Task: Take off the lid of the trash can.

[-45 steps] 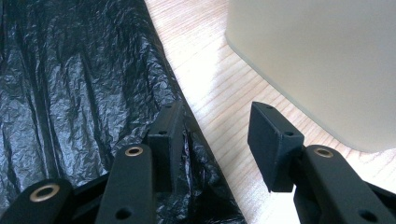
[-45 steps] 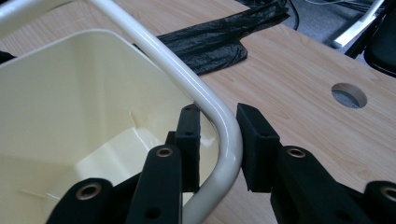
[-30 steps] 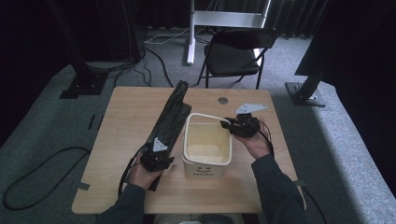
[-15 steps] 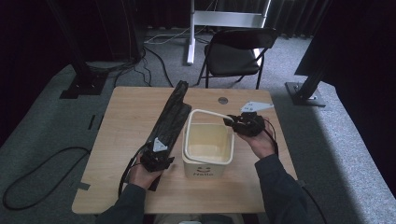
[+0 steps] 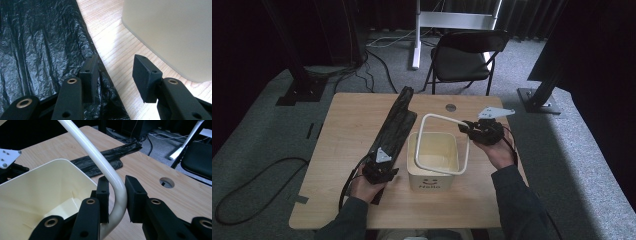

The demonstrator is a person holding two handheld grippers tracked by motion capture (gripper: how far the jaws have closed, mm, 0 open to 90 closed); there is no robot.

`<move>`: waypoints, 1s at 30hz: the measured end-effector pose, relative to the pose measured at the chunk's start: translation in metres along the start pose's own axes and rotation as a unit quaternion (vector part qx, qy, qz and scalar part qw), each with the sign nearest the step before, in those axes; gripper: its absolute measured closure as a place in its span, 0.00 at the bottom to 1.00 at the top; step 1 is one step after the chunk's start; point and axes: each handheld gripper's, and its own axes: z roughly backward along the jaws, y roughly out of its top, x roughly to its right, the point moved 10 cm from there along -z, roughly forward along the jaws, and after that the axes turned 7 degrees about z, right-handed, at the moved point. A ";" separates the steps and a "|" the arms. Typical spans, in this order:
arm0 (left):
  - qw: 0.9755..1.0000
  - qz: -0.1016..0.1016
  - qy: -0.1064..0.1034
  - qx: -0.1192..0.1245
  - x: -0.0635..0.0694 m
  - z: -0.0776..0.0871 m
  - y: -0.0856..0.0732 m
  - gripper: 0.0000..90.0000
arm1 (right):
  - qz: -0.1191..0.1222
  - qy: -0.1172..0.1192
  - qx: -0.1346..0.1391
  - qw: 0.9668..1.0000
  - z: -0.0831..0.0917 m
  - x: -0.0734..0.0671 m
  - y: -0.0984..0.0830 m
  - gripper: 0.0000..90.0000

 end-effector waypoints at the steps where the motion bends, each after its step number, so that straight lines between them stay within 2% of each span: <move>1: 1.000 0.000 0.000 0.000 0.000 0.000 0.000 0.62 | 0.001 -0.001 -0.001 1.000 0.001 0.001 -0.001 0.83; 9: 1.000 -0.001 0.000 -0.002 0.000 -0.001 0.000 0.62 | 0.002 -0.015 -0.005 1.000 0.014 0.011 -0.006 0.83; 30: 1.000 0.002 -0.002 -0.004 0.000 -0.002 -0.001 0.62 | -0.006 -0.050 -0.027 0.998 0.034 0.038 -0.027 0.83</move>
